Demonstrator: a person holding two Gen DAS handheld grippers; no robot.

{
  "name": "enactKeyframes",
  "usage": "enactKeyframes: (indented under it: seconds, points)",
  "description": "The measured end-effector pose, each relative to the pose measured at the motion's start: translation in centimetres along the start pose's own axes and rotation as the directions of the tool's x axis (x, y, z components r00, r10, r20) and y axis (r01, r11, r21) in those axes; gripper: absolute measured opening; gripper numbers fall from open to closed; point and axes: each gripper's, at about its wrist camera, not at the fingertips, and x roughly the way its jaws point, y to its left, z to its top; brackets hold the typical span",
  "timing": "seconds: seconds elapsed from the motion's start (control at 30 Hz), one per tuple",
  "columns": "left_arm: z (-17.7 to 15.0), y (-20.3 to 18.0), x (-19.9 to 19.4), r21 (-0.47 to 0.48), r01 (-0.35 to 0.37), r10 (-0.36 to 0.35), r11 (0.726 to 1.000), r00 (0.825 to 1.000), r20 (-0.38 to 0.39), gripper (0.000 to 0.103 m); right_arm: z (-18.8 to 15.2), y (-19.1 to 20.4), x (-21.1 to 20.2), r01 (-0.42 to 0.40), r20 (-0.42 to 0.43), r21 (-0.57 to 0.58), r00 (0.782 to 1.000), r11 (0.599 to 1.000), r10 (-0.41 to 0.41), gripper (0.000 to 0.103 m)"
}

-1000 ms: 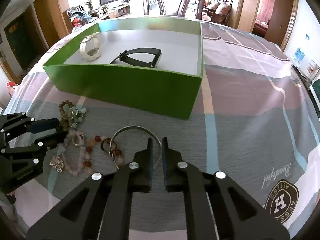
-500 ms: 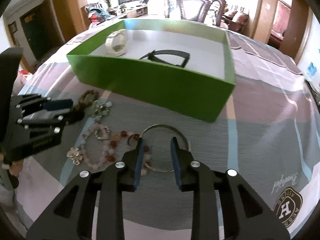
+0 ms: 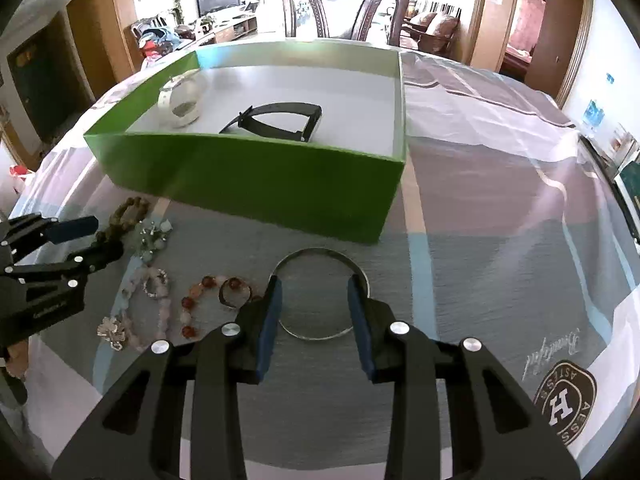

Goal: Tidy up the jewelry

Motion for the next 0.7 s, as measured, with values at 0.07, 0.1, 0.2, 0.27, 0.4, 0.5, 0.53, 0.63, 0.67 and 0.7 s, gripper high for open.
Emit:
enactKeyframes:
  seconds: [0.07, 0.1, 0.2, 0.27, 0.4, 0.5, 0.53, 0.63, 0.67, 0.7]
  points:
    - [0.0, -0.2, 0.0, 0.006, 0.001, -0.001, 1.0, 1.0, 0.003, 0.047, -0.2, 0.8, -0.1, -0.023, -0.008, -0.039, 1.0, 0.999, 0.023, 0.034]
    - [0.0, -0.3, 0.0, 0.01, 0.001, -0.001, 1.0, 1.0, 0.004, 0.046, -0.2, 1.2, -0.1, -0.027, -0.01, -0.057, 1.0, 0.998, 0.026, 0.034]
    - [-0.1, -0.6, 0.1, 0.018, 0.0, 0.0, 1.0, 1.0, 0.002, 0.041, -0.6, 2.4, 0.2, -0.032, -0.025, -0.107, 0.999, 0.994, 0.029, 0.034]
    - [-0.1, -0.7, 0.1, 0.02, 0.0, 0.0, 1.0, 1.0, 0.001, 0.041, -0.8, 2.8, 0.3, -0.052, -0.046, -0.125, 0.998, 0.991, 0.047, 0.034]
    - [-0.1, -0.8, 0.1, 0.025, 0.004, -0.004, 1.0, 1.0, 0.002, 0.041, -1.0, 3.5, 0.3, -0.078, -0.069, -0.151, 0.995, 0.985, 0.068, 0.033]
    - [-0.2, -0.8, 0.1, 0.027, 0.004, -0.004, 1.0, 1.0, 0.003, 0.042, -1.4, 3.9, 0.5, -0.078, -0.094, -0.176, 0.994, 0.981, 0.062, 0.033]
    - [-0.2, -0.8, 0.1, 0.026, 0.004, -0.004, 1.0, 1.0, 0.003, 0.042, -1.4, 3.9, 0.6, -0.082, -0.101, -0.175, 0.993, 0.981, 0.064, 0.033]
    - [-0.2, -0.8, 0.1, 0.026, 0.004, -0.004, 1.0, 1.0, 0.003, 0.042, -1.3, 3.6, 0.8, -0.109, -0.114, -0.163, 0.989, 0.981, 0.091, 0.033]
    - [-0.2, -0.8, 0.1, 0.026, 0.005, -0.005, 1.0, 1.0, 0.003, 0.043, -1.3, 3.5, 0.8, -0.119, -0.116, -0.156, 0.988, 0.98, 0.101, 0.033]
    - [-0.2, -0.8, 0.1, 0.026, 0.005, -0.005, 1.0, 1.0, 0.002, 0.043, -1.2, 3.4, 0.8, -0.132, -0.118, -0.15, 0.986, 0.98, 0.115, 0.033]
